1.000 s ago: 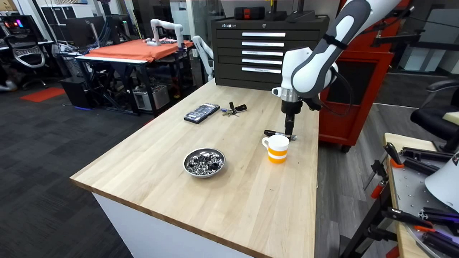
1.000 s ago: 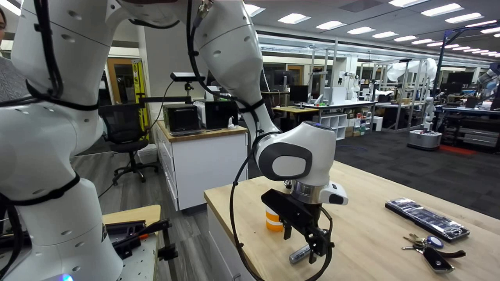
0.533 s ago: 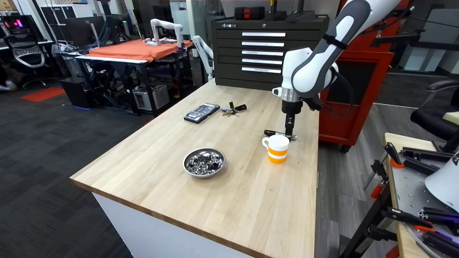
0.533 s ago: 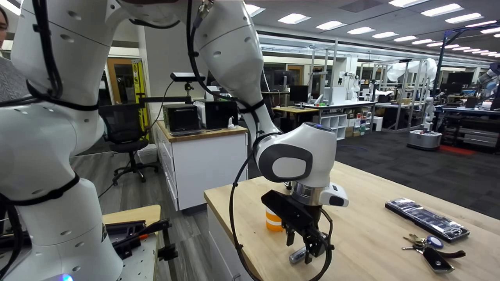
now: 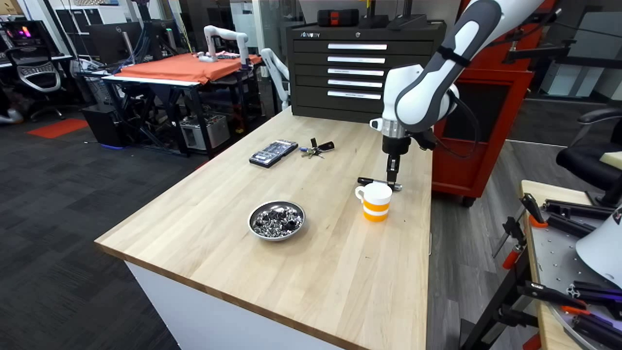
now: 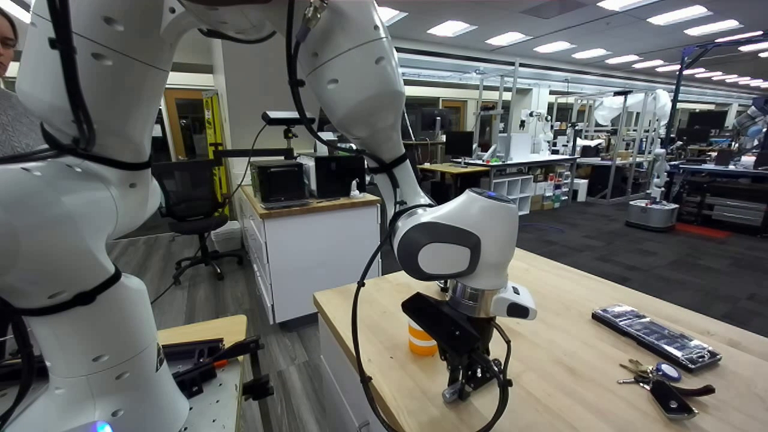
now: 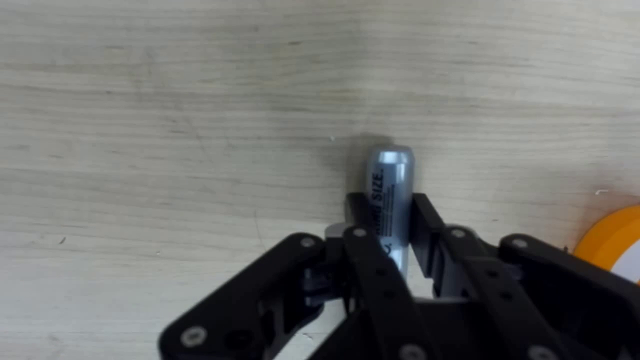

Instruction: Put the marker inside the mug cup

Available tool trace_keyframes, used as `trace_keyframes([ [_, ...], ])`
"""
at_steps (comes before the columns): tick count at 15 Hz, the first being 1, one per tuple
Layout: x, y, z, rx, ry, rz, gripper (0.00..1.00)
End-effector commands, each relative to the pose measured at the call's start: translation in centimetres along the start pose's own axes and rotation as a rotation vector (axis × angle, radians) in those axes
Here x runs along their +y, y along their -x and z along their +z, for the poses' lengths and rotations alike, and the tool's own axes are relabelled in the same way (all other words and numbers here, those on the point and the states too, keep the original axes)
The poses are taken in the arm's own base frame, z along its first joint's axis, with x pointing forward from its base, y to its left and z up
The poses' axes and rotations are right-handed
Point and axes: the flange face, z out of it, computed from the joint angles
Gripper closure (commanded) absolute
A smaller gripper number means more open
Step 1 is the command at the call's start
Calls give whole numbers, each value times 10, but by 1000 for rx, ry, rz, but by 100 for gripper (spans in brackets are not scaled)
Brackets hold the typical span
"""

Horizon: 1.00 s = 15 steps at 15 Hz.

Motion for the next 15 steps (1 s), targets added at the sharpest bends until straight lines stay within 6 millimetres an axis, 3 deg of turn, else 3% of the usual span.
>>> trace_keyframes([
  [1,3,1,-5,11,-14,13,94],
  [7,4,3,-25,19,-7,2,94],
  [15,7,4,-86,-1,15,-46,94],
])
